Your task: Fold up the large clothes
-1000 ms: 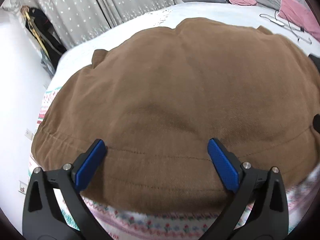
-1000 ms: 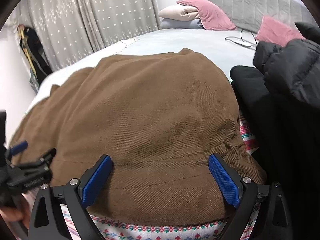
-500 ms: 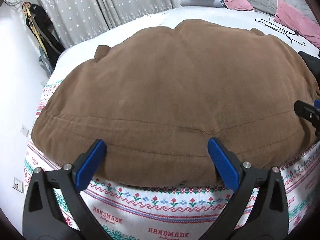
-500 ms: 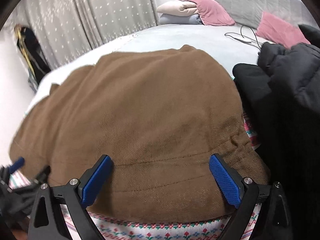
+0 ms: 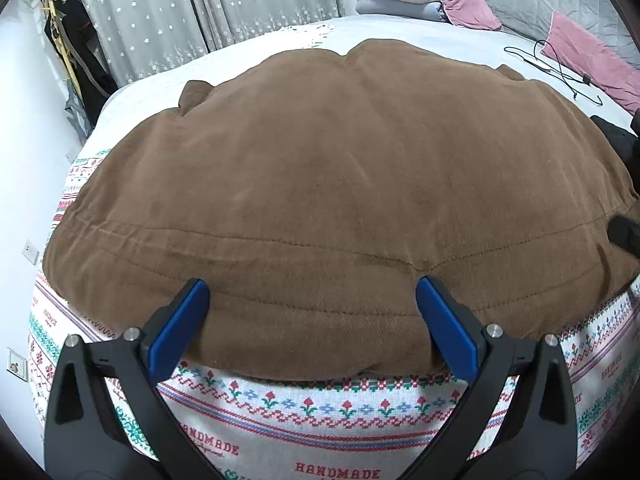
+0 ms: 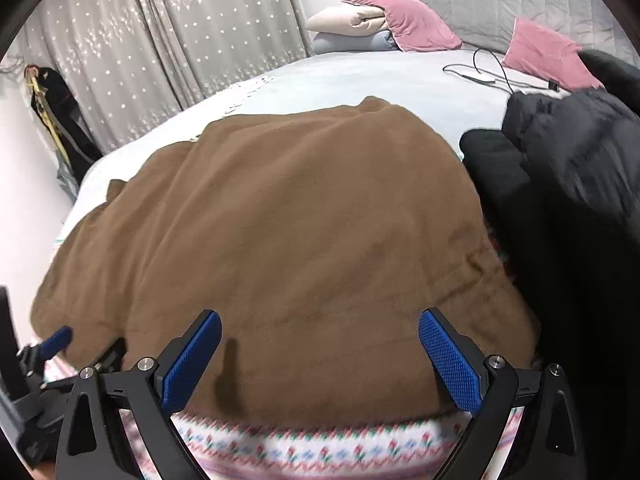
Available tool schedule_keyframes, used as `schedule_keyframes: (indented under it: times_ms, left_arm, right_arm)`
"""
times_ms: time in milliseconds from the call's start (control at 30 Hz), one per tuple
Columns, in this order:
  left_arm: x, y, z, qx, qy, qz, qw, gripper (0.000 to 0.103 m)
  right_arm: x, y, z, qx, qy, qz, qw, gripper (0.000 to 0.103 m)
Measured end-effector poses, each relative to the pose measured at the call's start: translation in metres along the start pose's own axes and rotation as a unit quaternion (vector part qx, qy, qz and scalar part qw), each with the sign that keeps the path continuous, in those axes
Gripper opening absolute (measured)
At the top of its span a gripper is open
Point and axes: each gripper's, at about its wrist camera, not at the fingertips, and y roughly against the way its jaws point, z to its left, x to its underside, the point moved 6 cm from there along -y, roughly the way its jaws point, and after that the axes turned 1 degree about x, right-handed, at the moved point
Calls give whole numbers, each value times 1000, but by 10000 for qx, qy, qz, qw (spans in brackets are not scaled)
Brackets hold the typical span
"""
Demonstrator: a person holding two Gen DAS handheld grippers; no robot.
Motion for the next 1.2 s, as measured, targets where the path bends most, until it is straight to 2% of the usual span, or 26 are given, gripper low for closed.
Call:
schedule_keyframes:
  times_ms: [200,300,367,600,767,933,967,1067,1100,1200]
  left_arm:
    - [0,0,2,88,52,24,9999,103]
    - [1,-1,2,125,83,40,9999,103]
    - [1,0,2,140,87,46,9999,103]
    - [1,0,4,192,122,89,9997,103]
    - [0,0,4,213,136,111,9996,103]
    - [-1,0,5,241,156,132,9995,103]
    - [-1,0,4,245,162,134,9995,103]
    - [-2,0,5,259,161,145,9994,103]
    - [-2,0,5,270,166,147,9994,103]
    - [-4,1,9,385,248,152,9988,103]
  right_arm:
    - [32,15,-20,-271,-846,206,9958,100]
    - [45,11,-38,-623,-1523,259,9860,100]
    - [44,10,-47,-806,-1763,64,9810,100]
    - [26,2,-58,-1021,-2132,-408,9708,100]
    - [11,-12,-54,-761,-2159,-509,9721,97]
    - [-1,-19,-53,-588,-2592,-654,9618,61]
    - [-1,-20,-53,-556,-2619,-684,9611,58]
    - [-2,-11,-51,-293,-2563,-815,9627,36]
    - [-8,0,-43,-176,-2324,-1001,9673,29]
    - [-26,24,-21,-27,-1830,-1329,9741,24]
